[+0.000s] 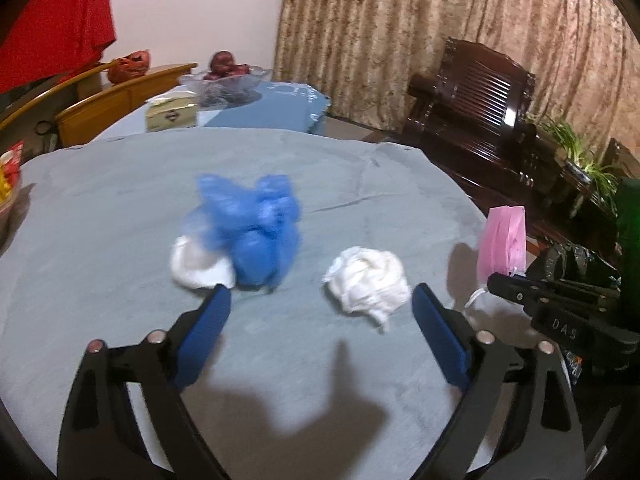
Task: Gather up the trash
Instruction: 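Grasp the crumpled white tissue with the left tool while the right tool holds the pink bag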
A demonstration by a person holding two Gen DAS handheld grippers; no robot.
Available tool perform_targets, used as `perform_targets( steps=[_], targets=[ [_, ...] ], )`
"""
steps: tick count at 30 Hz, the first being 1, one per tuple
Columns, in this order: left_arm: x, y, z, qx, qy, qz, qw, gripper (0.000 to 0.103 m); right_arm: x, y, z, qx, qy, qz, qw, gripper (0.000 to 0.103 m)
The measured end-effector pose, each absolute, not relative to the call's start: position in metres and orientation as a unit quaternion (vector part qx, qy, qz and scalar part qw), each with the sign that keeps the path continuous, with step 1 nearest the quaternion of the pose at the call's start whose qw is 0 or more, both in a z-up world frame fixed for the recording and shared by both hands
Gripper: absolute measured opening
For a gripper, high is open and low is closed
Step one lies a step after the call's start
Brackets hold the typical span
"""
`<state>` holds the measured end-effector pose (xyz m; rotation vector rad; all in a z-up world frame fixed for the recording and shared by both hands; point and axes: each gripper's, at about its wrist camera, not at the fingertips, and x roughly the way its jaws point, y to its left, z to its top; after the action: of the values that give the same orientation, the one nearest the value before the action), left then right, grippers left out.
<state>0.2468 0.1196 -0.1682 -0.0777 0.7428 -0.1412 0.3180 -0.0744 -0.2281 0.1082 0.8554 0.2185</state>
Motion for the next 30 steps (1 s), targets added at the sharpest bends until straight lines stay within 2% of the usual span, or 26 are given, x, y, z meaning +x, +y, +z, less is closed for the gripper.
perform_targets(
  steps=[3, 11, 13, 15, 16, 19, 22, 30],
  targets=[
    [0.259, 0.106, -0.175, -0.036, 0.37, -0.081, 0.925, 0.082, 0.32, -0.079, -0.232, 0.055, 0.418, 0.102, 0.901, 0.007],
    [0.289, 0.084, -0.202, -0.037, 0.403, -0.098, 0.909, 0.066, 0.324, -0.091, -0.238, 0.065, 0.426, 0.091, 0.898, 0.007],
    [0.293, 0.08, -0.208, -0.04, 0.412, -0.103, 0.905, 0.06, 0.324, -0.093, -0.239, 0.066, 0.426, 0.091, 0.898, 0.007],
    [0.296, 0.079, -0.211, -0.035, 0.414, -0.099, 0.904, 0.058, 0.324, -0.093, -0.239, 0.066, 0.427, 0.091, 0.897, 0.007],
    [0.296, 0.078, -0.211, -0.035, 0.413, -0.1, 0.905, 0.051, 0.323, -0.094, -0.239, 0.067, 0.426, 0.092, 0.898, 0.007],
    [0.297, 0.079, -0.208, -0.041, 0.41, -0.099, 0.906, 0.042, 0.322, -0.093, -0.237, 0.064, 0.423, 0.093, 0.899, 0.007],
    [0.293, 0.082, -0.202, -0.042, 0.403, -0.098, 0.909, 0.037, 0.32, -0.091, -0.232, 0.059, 0.418, 0.095, 0.902, 0.007],
    [0.274, 0.087, -0.174, -0.039, 0.378, -0.086, 0.921, 0.034, 0.308, -0.085, -0.216, 0.053, 0.406, 0.11, 0.906, 0.007]
  ],
)
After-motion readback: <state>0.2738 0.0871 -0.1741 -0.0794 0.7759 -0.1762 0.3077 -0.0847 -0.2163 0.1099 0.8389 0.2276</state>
